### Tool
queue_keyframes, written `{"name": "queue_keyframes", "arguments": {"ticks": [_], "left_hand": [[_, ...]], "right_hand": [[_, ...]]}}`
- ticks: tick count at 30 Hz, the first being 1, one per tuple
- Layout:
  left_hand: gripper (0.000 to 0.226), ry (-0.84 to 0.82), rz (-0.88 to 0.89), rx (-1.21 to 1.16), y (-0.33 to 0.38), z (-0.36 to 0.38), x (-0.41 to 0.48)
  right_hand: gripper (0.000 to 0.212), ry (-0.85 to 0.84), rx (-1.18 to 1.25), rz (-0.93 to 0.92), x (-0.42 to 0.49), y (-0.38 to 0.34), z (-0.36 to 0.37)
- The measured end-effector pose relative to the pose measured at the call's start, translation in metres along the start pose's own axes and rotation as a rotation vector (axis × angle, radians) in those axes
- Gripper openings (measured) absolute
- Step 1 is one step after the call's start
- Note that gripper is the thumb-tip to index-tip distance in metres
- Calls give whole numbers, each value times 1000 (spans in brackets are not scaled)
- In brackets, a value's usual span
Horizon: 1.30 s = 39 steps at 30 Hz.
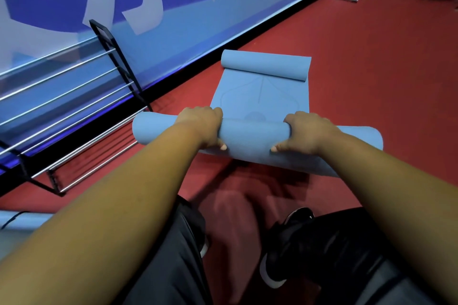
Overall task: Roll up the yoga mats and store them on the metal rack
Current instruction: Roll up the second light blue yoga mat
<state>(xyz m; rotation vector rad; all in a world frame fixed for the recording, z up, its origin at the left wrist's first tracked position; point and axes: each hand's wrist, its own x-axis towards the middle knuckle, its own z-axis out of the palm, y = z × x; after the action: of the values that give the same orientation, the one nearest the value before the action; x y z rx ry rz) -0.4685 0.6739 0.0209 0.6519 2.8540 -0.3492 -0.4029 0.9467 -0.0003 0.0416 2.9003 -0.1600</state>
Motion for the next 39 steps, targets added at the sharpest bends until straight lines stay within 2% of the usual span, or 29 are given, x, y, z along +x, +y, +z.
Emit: {"name": "queue_keyframes", "arguments": {"ticks": [4, 6, 9, 14, 17, 23, 27, 30, 33, 39], "left_hand": [[79, -49, 3, -15, -5, 2, -6], [77, -71, 16, -5, -8, 3, -10], [74, -92, 46, 0, -12, 5, -16], [78, -151, 86, 20, -11, 8, -19], [72, -186, 83, 26, -11, 8, -18], [44, -219, 90, 36, -15, 12, -17], [33, -296, 123, 39, -15, 21, -17], [28, -365, 136, 1, -14, 21, -14], [32, -433, 132, -15, -13, 20, -8], [31, -452, 124, -10, -8, 23, -5]], "right_hand": [[78, -86, 12, -42, -11, 2, 7], [75, -135, -5, -64, -16, 4, 10], [66, -138, -9, -75, -23, 3, 13], [75, -156, -26, -36, -35, -1, 17], [73, -216, -14, -32, -37, -4, 22], [37, -288, 137, -63, -30, -6, 19], [27, -360, 112, -84, -31, -8, 15], [38, -406, 80, -72, -32, -6, 15], [58, -367, 122, -33, -32, 2, 16], [65, -254, 146, -68, -33, 4, 16]]}}
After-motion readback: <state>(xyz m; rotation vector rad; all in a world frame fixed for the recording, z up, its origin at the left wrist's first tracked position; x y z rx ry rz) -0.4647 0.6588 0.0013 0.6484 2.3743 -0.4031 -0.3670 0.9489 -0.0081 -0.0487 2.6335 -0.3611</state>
